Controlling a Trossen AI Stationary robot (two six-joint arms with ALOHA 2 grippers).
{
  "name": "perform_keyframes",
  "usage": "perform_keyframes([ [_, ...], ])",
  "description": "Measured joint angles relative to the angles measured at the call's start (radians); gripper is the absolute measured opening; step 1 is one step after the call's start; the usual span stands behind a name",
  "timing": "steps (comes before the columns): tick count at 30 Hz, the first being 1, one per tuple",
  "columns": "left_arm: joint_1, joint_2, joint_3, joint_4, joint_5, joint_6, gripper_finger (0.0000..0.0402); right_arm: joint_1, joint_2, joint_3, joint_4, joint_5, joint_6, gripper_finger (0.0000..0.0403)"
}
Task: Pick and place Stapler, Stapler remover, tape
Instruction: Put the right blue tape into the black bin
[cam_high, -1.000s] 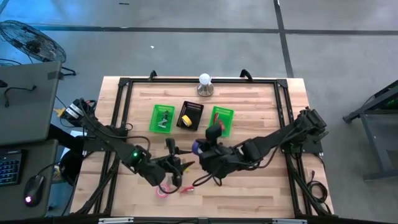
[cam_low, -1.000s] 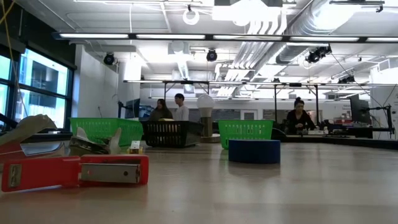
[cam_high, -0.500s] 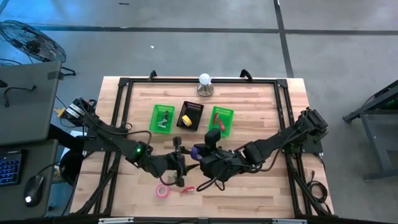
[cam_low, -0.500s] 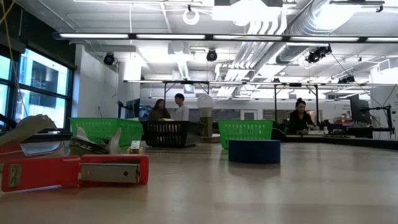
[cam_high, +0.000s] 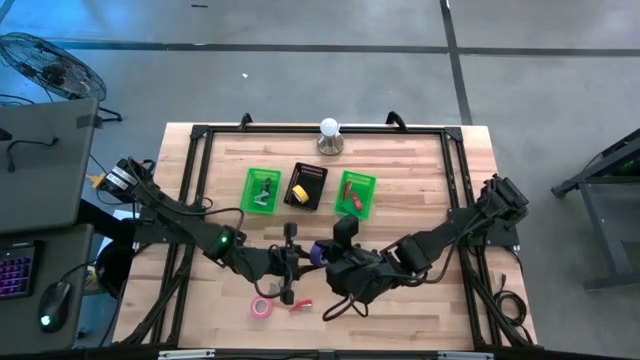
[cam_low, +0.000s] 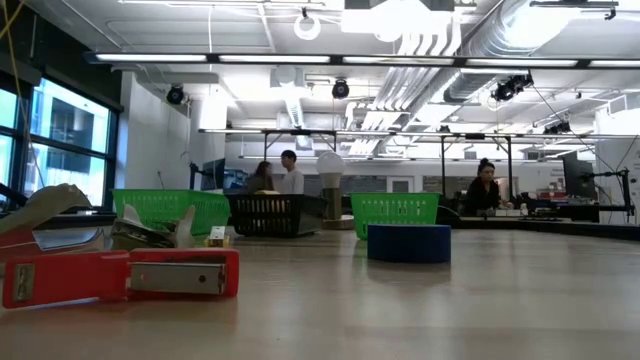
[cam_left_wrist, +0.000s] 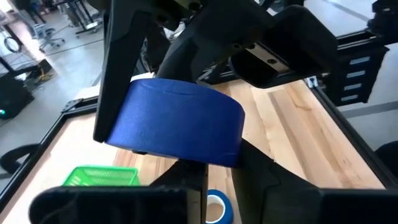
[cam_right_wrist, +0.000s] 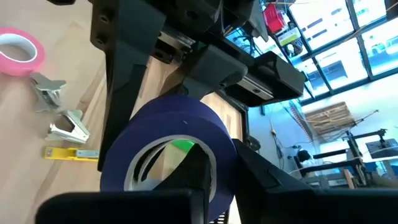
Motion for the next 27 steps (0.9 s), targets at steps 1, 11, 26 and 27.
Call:
perform_keyframes([
  [1,0.000,0.000,0.000,0.001,0.001,0.000,0.0041,0.000,0.000,0.000,0.000,-0.001,0.001,0.0033],
  [11,0.000,0.000,0.000,0.008,0.015,-0.005,0.0040,0.000,0.001,0.000,-0.003,-0.025,0.038,0.0063],
  [26,0.082,-0.089,0.003,-0.298,-0.120,-0.013,0.0039,0.176,-0.095,0.006,-0.005,0.590,-0.026,0.0242],
  [27,0.113,-0.111,0.003,-0.342,-0.120,-0.019,0.0039,0.190,-0.113,0.006,-0.007,0.598,-0.007,0.0242],
])
